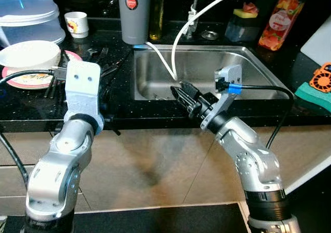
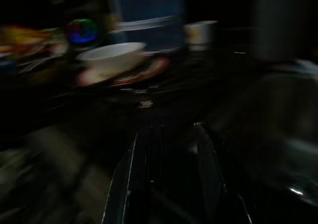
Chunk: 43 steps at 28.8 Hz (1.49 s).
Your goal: Kitchen organization
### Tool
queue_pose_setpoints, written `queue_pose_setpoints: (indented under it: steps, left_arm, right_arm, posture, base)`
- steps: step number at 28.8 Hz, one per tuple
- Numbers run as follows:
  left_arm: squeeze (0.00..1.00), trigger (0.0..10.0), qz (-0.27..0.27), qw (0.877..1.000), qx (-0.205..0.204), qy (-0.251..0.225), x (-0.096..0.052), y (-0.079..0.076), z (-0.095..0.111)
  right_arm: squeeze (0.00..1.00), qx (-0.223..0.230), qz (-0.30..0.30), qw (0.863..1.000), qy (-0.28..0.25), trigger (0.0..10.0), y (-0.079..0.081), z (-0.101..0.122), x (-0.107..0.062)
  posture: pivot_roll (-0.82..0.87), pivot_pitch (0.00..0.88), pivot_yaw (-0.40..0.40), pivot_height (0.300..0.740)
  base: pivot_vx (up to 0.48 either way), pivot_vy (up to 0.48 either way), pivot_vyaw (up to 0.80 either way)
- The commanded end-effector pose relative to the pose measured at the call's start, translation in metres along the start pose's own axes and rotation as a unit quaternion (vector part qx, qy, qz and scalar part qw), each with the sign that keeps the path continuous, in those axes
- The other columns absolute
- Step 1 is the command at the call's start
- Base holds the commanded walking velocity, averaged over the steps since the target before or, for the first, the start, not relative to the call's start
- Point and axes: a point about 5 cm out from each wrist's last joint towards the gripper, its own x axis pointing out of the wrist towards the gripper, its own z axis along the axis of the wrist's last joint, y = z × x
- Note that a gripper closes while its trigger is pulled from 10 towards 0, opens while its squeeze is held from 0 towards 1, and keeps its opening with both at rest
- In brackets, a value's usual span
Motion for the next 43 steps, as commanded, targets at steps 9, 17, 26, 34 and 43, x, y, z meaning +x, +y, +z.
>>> queue_pose_setpoints:
  steps: [9,17,26,34,43]
  left_arm:
    - [1.0,10.0,-0.059,0.996,-0.054,-0.033,-0.044,-0.012,-0.002]
    - [1.0,10.0,-0.026,0.997,-0.057,-0.033,-0.056,0.002,-0.013]
    - [1.0,10.0,-0.038,0.999,0.01,-0.01,-0.069,0.011,-0.036]
    - [0.0,10.0,-0.094,0.995,-0.021,-0.039,-0.075,0.022,-0.035]
    - [0.0,10.0,-0.169,0.986,0.003,-0.015,-0.09,0.032,-0.052]
  right_arm:
    - [0.0,0.004,0.07,0.997,0.011,10.0,0.009,0.004,-0.011]
    - [0.0,0.018,0.099,0.995,0.02,10.0,0.015,0.0,-0.015]
    - [0.0,0.025,0.106,0.994,0.023,10.0,0.018,-0.002,-0.015]
    - [0.0,0.035,0.113,0.993,0.022,10.0,0.023,-0.005,-0.015]
    - [0.0,0.039,0.113,0.993,0.021,10.0,0.024,-0.005,-0.015]
  posture:
    - [-0.03,0.146,-0.058,0.74]
    - [-0.02,0.142,-0.055,0.74]
    - [-0.02,0.137,-0.062,0.74]
    - [-0.02,0.133,-0.065,0.74]
    - [-0.02,0.14,-0.069,0.74]
  base:
    - [0.0,0.0,0.0]
    - [0.0,0.0,0.0]
    - [0.0,0.0,0.0]
    - [0.0,0.0,0.0]
    - [0.0,0.0,0.0]
